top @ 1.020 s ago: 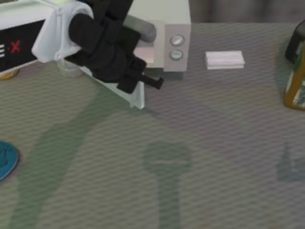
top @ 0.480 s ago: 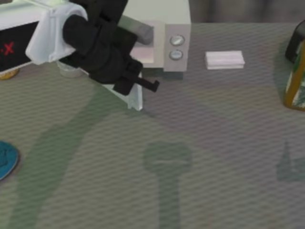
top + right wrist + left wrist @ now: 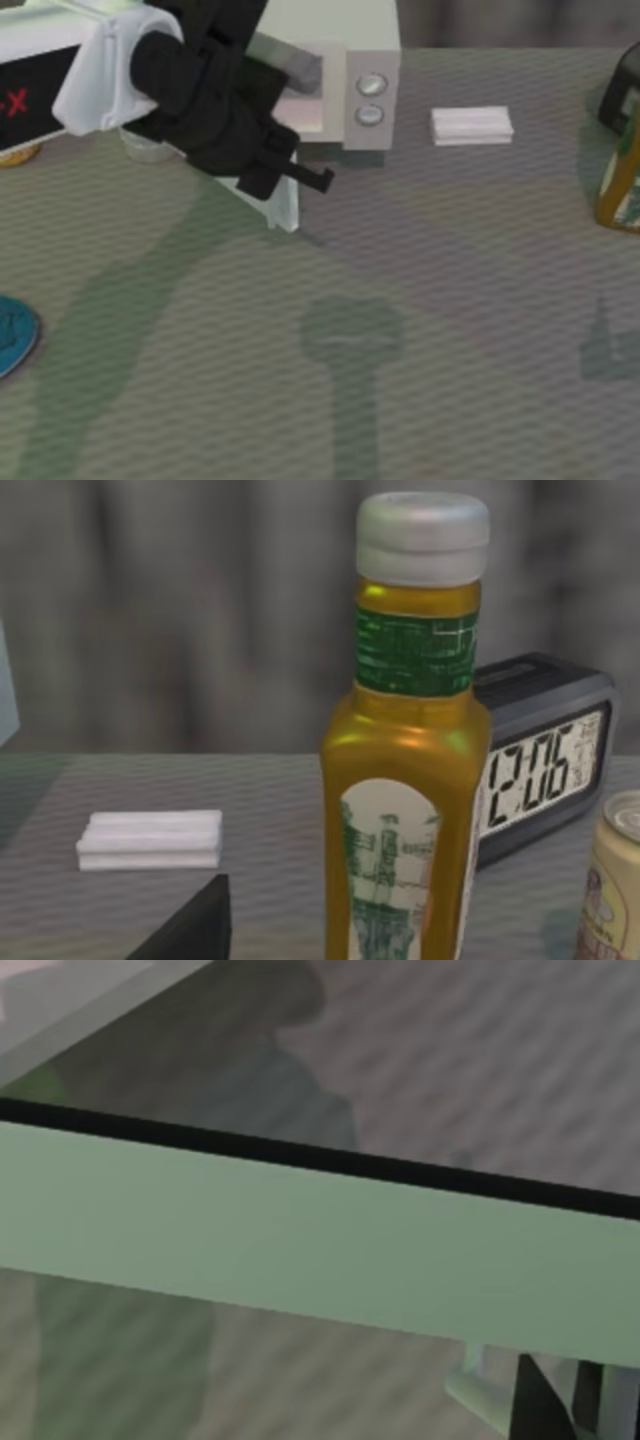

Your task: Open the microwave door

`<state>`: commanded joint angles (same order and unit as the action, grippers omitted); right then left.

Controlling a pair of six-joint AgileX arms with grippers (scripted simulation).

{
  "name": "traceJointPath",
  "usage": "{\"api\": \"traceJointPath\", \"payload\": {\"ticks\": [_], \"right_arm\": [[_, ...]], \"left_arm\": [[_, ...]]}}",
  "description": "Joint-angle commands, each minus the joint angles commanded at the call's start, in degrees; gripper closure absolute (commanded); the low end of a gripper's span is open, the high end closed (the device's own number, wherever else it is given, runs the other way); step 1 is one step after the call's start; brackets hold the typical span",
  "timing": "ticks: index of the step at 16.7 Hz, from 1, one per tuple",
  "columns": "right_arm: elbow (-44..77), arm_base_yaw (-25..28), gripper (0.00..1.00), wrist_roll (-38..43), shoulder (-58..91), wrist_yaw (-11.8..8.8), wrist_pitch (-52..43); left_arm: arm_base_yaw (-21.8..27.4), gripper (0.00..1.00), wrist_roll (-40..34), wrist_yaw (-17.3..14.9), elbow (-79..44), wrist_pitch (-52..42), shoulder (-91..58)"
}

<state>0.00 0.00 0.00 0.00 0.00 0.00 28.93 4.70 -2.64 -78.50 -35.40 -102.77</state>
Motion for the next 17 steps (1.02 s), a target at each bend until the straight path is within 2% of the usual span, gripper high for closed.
{"api": "traceJointPath", "payload": {"ticks": [10,13,17], "right_arm": [[0.00,0.00,0.00,0.00,0.00,0.00,0.00],[0.00,0.00,0.00,0.00,0.00,0.00,0.00],[0.00,0.00,0.00,0.00,0.00,0.00,0.00]], "left_arm": [[0.00,1.00,0.00,0.00,0.00,0.00,0.00],[-0.01,1.00,0.63,-0.78,0.40,0.04,0.26],[-2.04,1.00,5.74,-3.39,2.81,-0.31,2.04]]}}
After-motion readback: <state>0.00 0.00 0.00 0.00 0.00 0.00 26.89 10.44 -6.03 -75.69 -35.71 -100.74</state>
